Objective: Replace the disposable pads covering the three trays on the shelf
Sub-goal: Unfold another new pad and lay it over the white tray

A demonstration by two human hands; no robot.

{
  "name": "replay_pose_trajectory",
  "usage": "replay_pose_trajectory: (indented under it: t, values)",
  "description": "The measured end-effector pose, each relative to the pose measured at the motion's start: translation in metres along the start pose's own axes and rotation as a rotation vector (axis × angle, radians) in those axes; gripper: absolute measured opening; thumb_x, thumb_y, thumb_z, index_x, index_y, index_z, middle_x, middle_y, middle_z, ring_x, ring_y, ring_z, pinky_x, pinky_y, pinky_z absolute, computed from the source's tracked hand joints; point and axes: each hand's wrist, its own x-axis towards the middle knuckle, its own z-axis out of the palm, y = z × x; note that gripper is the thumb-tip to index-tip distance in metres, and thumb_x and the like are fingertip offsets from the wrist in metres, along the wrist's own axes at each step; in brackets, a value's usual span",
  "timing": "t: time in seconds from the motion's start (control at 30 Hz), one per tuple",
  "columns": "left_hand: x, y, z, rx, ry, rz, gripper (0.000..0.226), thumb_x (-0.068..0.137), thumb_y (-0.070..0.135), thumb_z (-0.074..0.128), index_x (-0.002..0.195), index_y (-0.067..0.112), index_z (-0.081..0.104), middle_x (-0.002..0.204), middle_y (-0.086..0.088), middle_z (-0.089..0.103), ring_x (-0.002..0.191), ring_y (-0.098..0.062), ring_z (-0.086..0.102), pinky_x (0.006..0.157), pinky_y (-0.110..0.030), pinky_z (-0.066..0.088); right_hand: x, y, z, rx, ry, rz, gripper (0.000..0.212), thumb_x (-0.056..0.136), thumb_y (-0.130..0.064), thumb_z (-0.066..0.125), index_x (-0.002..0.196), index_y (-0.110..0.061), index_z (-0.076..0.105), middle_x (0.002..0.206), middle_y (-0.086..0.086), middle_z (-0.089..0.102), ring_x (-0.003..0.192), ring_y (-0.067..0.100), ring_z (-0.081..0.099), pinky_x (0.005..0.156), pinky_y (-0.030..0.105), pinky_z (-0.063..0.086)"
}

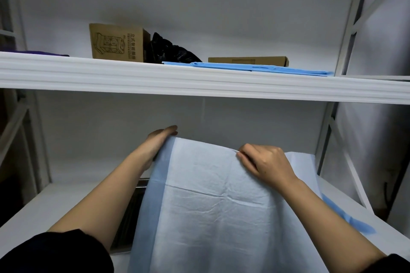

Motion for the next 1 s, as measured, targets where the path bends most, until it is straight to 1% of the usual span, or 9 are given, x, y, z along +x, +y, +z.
replay_pose_trajectory:
  t: [0.17, 0.33, 0.47, 0.57, 0.7, 0.8, 0.83, 0.9, 1.0]
  values:
    - [0.006, 0.006, 0.002, 0.141, 0.225, 0.190, 0.019, 0.087, 0.016, 0.064, 0.104, 0.009, 0.068, 0.102, -0.004, 0.066, 0.093, -0.016, 0.059, 0.081, -0.024, 0.043, 0.003, -0.001, -0.005, 0.011, 0.018, -0.043, 0.036, 0.095, -0.032, 0.042, 0.070, -0.015, 0.060, 0.056, -0.003, 0.055, 0.045, 0.019, 0.053, 0.039, 0.024, 0.034]
    - [0.011, 0.000, -0.005, 0.156, 0.375, 0.221, 0.017, 0.088, 0.012, 0.061, 0.101, 0.005, 0.069, 0.108, -0.010, 0.067, 0.100, -0.023, 0.061, 0.082, -0.025, 0.045, 0.003, 0.002, -0.007, 0.000, -0.001, -0.030, 0.031, 0.092, -0.031, 0.046, 0.070, -0.015, 0.060, 0.056, -0.003, 0.056, 0.046, 0.020, 0.055, 0.039, 0.024, 0.035]
    - [0.006, 0.004, -0.009, -0.044, 0.238, 0.091, 0.018, 0.093, 0.029, 0.054, 0.096, 0.016, 0.067, 0.097, -0.007, 0.064, 0.084, -0.022, 0.057, 0.070, -0.028, 0.044, 0.004, 0.003, -0.006, -0.009, -0.020, -0.005, 0.033, 0.093, -0.032, 0.044, 0.070, -0.015, 0.059, 0.055, -0.003, 0.055, 0.045, 0.020, 0.054, 0.040, 0.023, 0.032]
    - [0.003, 0.006, -0.011, 0.022, 0.174, 0.120, 0.016, 0.090, 0.028, 0.061, 0.101, 0.017, 0.065, 0.092, -0.002, 0.063, 0.075, -0.013, 0.057, 0.065, -0.024, 0.045, 0.004, 0.005, -0.006, -0.006, -0.040, 0.037, 0.041, 0.097, -0.037, 0.036, 0.070, -0.016, 0.059, 0.055, -0.004, 0.055, 0.045, 0.019, 0.054, 0.040, 0.022, 0.030]
    - [0.007, 0.006, -0.011, 0.063, 0.458, 0.283, 0.013, 0.091, 0.022, 0.057, 0.100, 0.014, 0.064, 0.101, -0.008, 0.066, 0.079, -0.022, 0.061, 0.068, -0.029, 0.047, 0.006, 0.006, -0.006, 0.016, -0.051, 0.062, 0.035, 0.094, -0.036, 0.041, 0.071, -0.016, 0.059, 0.055, -0.005, 0.056, 0.045, 0.018, 0.053, 0.039, 0.022, 0.030]
    - [-0.007, 0.007, 0.000, 0.466, 0.707, 0.573, 0.020, 0.092, 0.022, 0.047, 0.102, 0.016, 0.063, 0.099, -0.007, 0.062, 0.085, -0.030, 0.061, 0.072, -0.034, 0.045, 0.010, 0.004, -0.006, 0.015, -0.069, 0.072, 0.033, 0.093, -0.037, 0.041, 0.072, -0.017, 0.058, 0.055, -0.005, 0.057, 0.046, 0.018, 0.054, 0.040, 0.021, 0.029]
    - [-0.016, 0.008, 0.007, 0.632, 0.655, 0.775, 0.024, 0.091, 0.025, 0.045, 0.103, 0.017, 0.064, 0.103, -0.007, 0.062, 0.086, -0.030, 0.062, 0.072, -0.034, 0.047, 0.012, 0.003, -0.006, 0.014, -0.074, 0.072, 0.032, 0.092, -0.036, 0.041, 0.072, -0.018, 0.058, 0.055, -0.006, 0.057, 0.046, 0.017, 0.054, 0.041, 0.020, 0.027]
    - [-0.037, 0.013, 0.030, 0.889, 0.300, 1.036, 0.036, 0.089, 0.039, 0.040, 0.115, 0.023, 0.060, 0.118, 0.000, 0.058, 0.099, -0.023, 0.062, 0.071, -0.033, 0.051, 0.015, 0.001, -0.006, 0.010, -0.085, 0.062, 0.031, 0.091, -0.037, 0.042, 0.072, -0.019, 0.058, 0.056, -0.007, 0.058, 0.046, 0.016, 0.055, 0.042, 0.019, 0.025]
    - [-0.047, 0.023, 0.064, 1.192, -0.102, 0.917, 0.042, 0.088, 0.047, 0.050, 0.127, 0.032, 0.045, 0.135, 0.010, 0.046, 0.115, -0.014, 0.054, 0.080, -0.031, 0.048, 0.021, -0.004, -0.006, 0.012, -0.119, 0.064, 0.032, 0.091, -0.041, 0.041, 0.073, -0.020, 0.058, 0.058, -0.007, 0.060, 0.049, 0.016, 0.058, 0.041, 0.021, 0.028]
